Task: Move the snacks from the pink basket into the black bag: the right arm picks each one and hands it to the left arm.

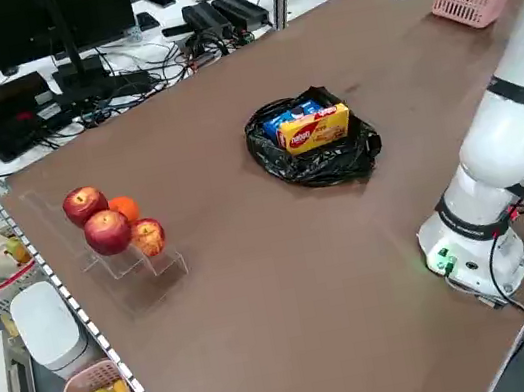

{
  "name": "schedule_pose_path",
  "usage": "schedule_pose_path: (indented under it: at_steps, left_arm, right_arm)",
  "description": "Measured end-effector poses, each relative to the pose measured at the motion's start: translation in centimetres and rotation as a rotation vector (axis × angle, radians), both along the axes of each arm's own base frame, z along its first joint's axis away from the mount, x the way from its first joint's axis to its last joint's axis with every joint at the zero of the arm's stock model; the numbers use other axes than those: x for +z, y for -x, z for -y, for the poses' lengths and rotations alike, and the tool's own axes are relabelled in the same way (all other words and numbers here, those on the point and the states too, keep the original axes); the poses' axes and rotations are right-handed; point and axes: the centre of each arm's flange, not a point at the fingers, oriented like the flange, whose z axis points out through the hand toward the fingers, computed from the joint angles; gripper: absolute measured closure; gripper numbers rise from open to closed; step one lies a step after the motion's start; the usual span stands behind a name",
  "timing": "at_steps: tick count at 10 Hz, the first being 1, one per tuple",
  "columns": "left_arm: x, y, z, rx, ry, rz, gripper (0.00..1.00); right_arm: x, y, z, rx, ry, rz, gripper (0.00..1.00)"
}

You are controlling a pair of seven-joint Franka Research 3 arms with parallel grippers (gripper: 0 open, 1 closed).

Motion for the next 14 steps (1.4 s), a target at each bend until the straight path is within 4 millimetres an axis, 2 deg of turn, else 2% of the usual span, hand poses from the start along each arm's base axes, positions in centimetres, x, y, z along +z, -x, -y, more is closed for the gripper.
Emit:
schedule_pose_path:
  at_steps: [5, 10, 11, 12, 14]
  left_arm:
    - [0.00, -0.03, -0.33, 0.006, 0.000, 0.000, 0.00]
    - [0.00, -0.08, -0.89, 0.016, 0.000, 0.000, 0.00]
    - [0.00, -0.08, -0.96, 0.017, 0.000, 0.000, 0.00]
    - [0.00, -0.08, -0.98, 0.018, 0.000, 0.000, 0.00]
    - [0.00, -0.08, -0.98, 0.018, 0.000, 0.000, 0.00]
  right_arm:
    - [-0.69, 0.00, -0.01, 0.030, 0.003, 0.014, 0.07]
    - [-0.79, 0.03, 0.09, 0.048, 0.007, 0.011, 0.20]
    - [-0.81, 0.04, 0.13, 0.049, 0.008, 0.011, 0.25]
    - [-0.80, 0.02, 0.22, 0.048, 0.008, 0.011, 0.35]
    - [-0.59, -0.27, 0.26, 0.050, 0.009, 0.018, 0.46]
